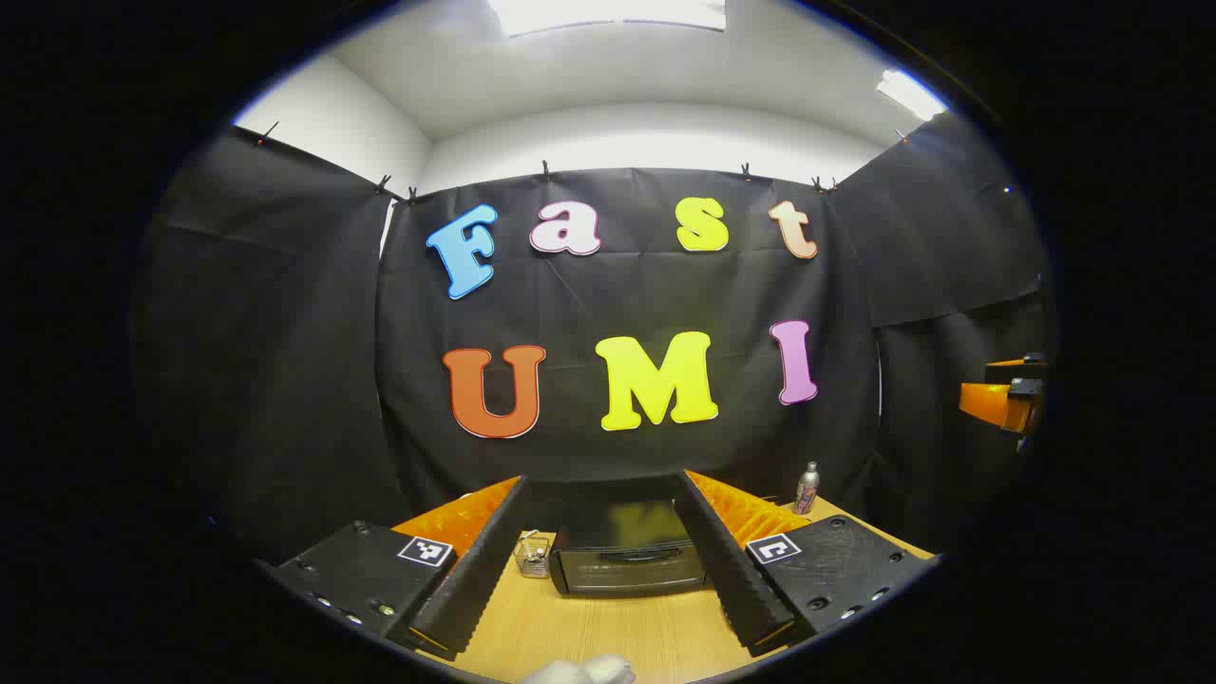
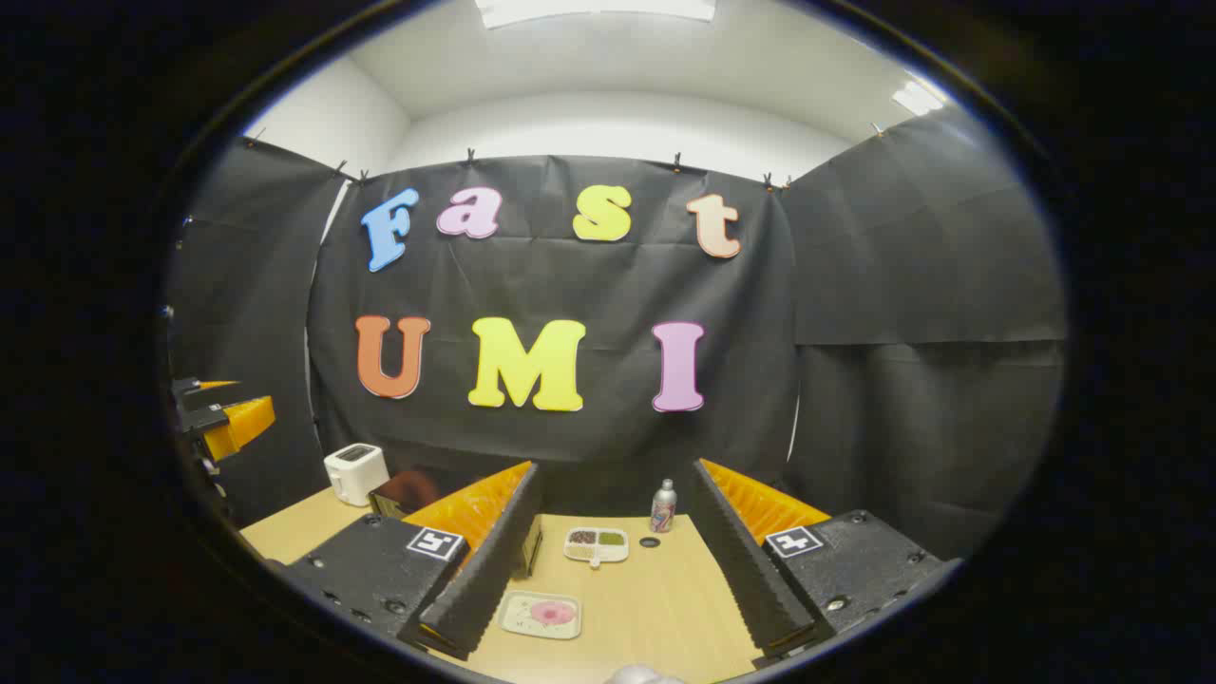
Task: Open the electric oven with the left hand, put the food in, and close the electric oven.
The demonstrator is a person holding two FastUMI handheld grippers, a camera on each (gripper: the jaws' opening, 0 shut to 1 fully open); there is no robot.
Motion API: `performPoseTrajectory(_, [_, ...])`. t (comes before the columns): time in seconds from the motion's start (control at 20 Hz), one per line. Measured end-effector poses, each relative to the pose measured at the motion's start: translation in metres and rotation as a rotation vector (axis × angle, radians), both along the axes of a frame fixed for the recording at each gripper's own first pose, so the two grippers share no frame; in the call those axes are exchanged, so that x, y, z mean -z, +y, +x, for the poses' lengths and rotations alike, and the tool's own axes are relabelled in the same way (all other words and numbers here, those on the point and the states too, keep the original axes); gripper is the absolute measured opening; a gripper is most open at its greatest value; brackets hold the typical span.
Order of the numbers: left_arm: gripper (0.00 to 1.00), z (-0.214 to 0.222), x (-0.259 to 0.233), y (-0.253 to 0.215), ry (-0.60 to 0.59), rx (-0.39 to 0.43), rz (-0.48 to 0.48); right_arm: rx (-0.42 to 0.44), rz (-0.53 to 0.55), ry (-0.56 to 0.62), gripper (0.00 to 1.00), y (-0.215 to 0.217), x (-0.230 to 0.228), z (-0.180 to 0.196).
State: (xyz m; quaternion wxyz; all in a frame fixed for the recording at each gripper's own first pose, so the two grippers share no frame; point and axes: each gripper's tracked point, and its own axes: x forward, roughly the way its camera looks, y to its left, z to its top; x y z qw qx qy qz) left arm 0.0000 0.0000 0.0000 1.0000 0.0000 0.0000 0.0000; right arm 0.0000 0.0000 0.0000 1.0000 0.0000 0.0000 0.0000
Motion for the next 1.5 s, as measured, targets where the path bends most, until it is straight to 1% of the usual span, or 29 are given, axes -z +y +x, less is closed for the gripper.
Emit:
performPoseTrajectory(0.1, [0.96,0.001,0.002,0.004,0.005,-0.007,-0.003,-0.004,0.006,-0.004,0.96,0.004,-0.002,0.0])
performPoseTrajectory(0.15, [0.96,0.003,0.001,0.005,0.003,-0.011,-0.003,-0.005,0.01,-0.012,1.0,0.004,-0.003,0.002])
performPoseTrajectory(0.2, [0.96,0.004,0.0,0.005,0.0,-0.013,-0.004,-0.004,0.009,-0.013,1.0,0.004,-0.003,0.004])
performPoseTrajectory(0.25, [0.96,0.005,0.0,0.006,0.001,-0.012,-0.003,-0.003,0.007,-0.012,0.96,0.005,-0.003,0.005])
performPoseTrajectory(0.75, [0.96,0.027,0.011,0.005,0.008,-0.013,-0.007,-0.004,-0.002,0.012,0.96,0.006,0.004,0.013])
performPoseTrajectory(0.8, [0.96,0.031,0.014,0.004,0.006,-0.015,-0.006,-0.005,-0.001,0.013,1.0,0.007,0.004,0.013])
performPoseTrajectory(0.85, [0.96,0.038,0.018,0.002,0.005,-0.013,-0.007,-0.005,0.0,0.014,1.0,0.006,0.003,0.014])
performPoseTrajectory(0.9, [0.96,0.044,0.022,-0.001,0.002,-0.011,-0.009,-0.006,-0.001,0.014,0.96,0.005,0.003,0.014])
performPoseTrajectory(0.95, [0.96,0.053,0.029,-0.005,0.006,-0.006,-0.013,-0.004,-0.003,0.015,0.96,0.004,0.003,0.013])
performPoseTrajectory(1.0, [0.96,0.062,0.038,-0.008,0.012,-0.001,-0.015,-0.002,-0.005,0.016,1.0,0.002,0.003,0.012])
performPoseTrajectory(1.15, [0.96,0.091,0.067,-0.02,0.047,0.016,-0.026,0.013,-0.013,0.015,1.0,-0.004,0.001,0.009])
performPoseTrajectory(1.2, [0.96,0.1,0.078,-0.021,0.063,0.01,-0.021,0.023,-0.019,0.017,0.96,-0.008,0.002,0.008])
performPoseTrajectory(1.35, [0.96,0.133,0.111,-0.033,0.103,0.022,-0.01,0.043,-0.032,0.034,0.96,-0.014,0.005,0.004])
performPoseTrajectory(1.5, [0.97,0.159,0.14,-0.047,0.147,0.048,-0.037,0.069,-0.026,0.04,0.96,-0.021,0.006,-0.001])
